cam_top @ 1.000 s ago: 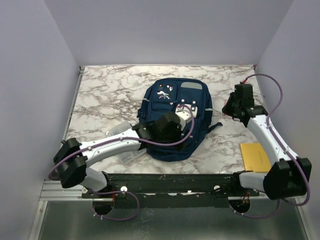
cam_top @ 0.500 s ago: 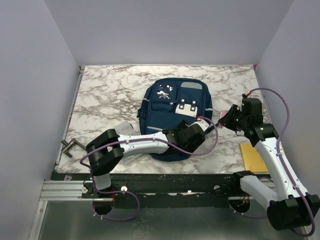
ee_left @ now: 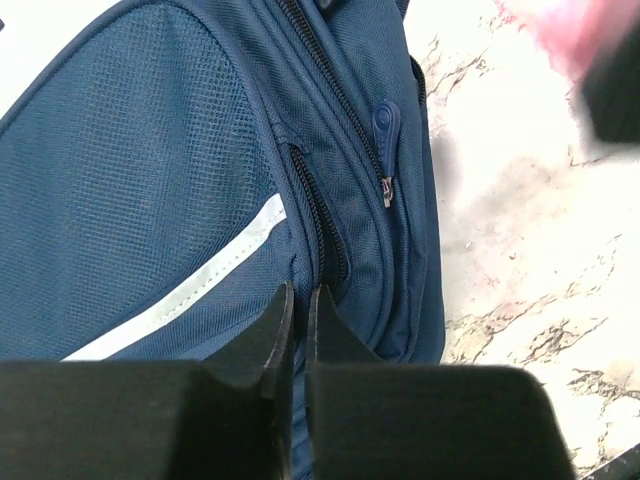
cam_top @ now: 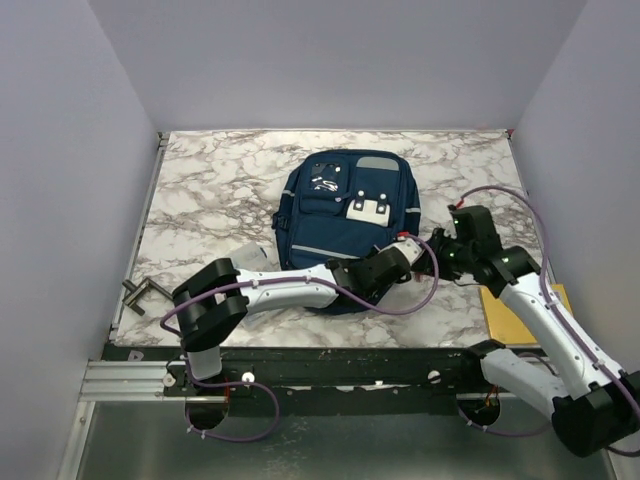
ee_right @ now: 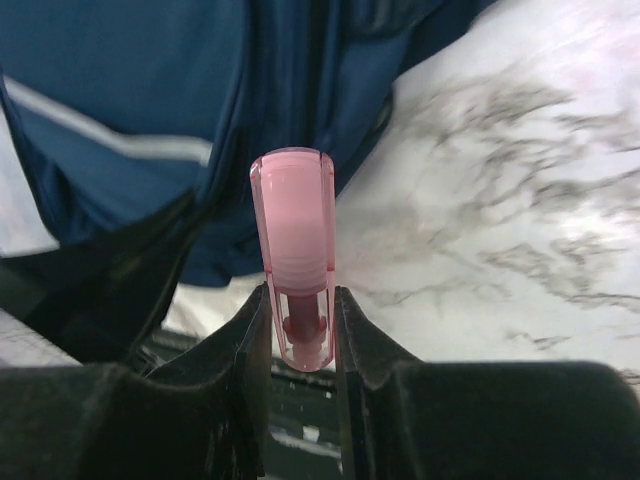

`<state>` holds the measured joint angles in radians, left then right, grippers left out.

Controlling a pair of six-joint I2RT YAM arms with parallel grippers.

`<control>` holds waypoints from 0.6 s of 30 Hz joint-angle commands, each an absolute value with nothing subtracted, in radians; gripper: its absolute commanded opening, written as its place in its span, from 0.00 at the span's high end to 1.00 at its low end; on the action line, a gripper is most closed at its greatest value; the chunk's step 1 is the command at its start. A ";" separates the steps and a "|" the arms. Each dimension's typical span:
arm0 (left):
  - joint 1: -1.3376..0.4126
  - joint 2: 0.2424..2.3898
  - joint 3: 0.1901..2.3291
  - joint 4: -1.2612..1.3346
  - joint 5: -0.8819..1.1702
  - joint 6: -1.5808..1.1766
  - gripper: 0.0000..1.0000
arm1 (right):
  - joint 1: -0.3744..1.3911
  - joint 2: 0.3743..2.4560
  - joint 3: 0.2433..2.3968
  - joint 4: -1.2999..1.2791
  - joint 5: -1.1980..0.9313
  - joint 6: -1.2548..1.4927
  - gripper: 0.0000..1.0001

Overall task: Pack the student bag
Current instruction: Place the stationery in the student bag.

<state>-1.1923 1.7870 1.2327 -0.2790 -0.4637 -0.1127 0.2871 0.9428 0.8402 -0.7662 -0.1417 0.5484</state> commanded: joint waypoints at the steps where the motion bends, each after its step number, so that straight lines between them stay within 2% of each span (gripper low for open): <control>1: -1.164 1.702 1.214 -0.281 -0.466 -0.106 1.00 | 0.481 0.975 0.825 -0.819 -0.076 0.624 0.99; 12: -1.124 1.531 1.172 -0.236 -0.328 -0.131 1.00 | 0.656 0.975 0.683 -0.584 -0.136 0.666 0.99; 18: -1.108 1.480 1.139 -0.208 -0.289 -0.148 1.00 | 0.661 0.923 0.609 -0.371 -0.185 0.783 0.99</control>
<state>-1.1156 1.5356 1.1637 -0.2726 -0.3374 -0.1207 0.6552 0.9672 0.6498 -0.5655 -0.1497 0.6884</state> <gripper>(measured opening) 0.019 0.267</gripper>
